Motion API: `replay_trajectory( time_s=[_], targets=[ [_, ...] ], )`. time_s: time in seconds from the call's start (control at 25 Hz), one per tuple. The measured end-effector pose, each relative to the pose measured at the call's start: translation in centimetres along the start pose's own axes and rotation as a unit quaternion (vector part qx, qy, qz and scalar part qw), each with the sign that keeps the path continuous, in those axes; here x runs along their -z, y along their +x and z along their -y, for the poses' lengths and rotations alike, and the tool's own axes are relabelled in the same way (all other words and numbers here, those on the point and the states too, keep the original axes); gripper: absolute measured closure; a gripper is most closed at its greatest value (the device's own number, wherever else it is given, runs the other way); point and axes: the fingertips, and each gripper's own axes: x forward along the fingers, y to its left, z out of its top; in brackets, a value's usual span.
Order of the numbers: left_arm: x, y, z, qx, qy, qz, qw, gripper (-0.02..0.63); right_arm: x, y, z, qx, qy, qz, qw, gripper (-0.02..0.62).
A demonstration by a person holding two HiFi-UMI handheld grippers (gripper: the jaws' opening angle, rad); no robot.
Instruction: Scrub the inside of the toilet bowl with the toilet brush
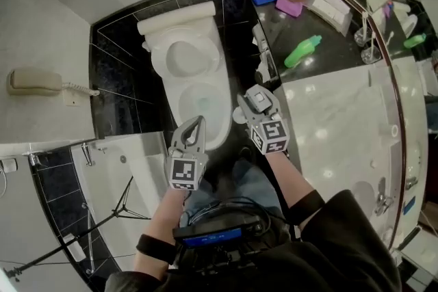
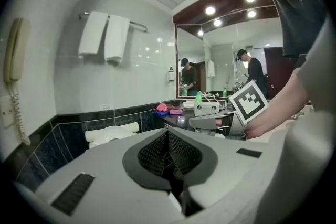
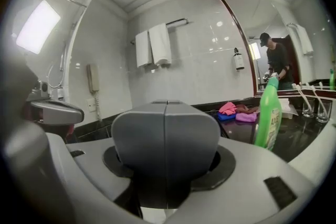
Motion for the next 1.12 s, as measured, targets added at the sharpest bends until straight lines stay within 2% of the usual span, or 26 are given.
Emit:
replay_trajectory(
  time_s=[0.24,0.4,0.64,1.12],
  targets=[
    [1.4,4.4,2.7,0.063,-0.018,-0.009,0.9978,0.605,4.1,-0.4,5.9,0.083,0.016,-0.003,0.996,0.339],
    [5.3,7.2,4.2,0.108,0.006,-0.011,0.9941,0.606,8.4,0.6,8.2,0.111,0.022,-0.006,0.994,0.339],
    [11.8,10.6,5.4,0.122,-0.025,-0.024,0.992,0.606,16.9,2.2,10.6,0.14,0.036,-0.015,0.989,0.339],
    [25.7,18.1,7.8,0.143,-0.012,-0.021,0.9894,0.606,33.6,8.4,15.0,0.153,0.053,-0.005,0.987,0.339]
  ],
)
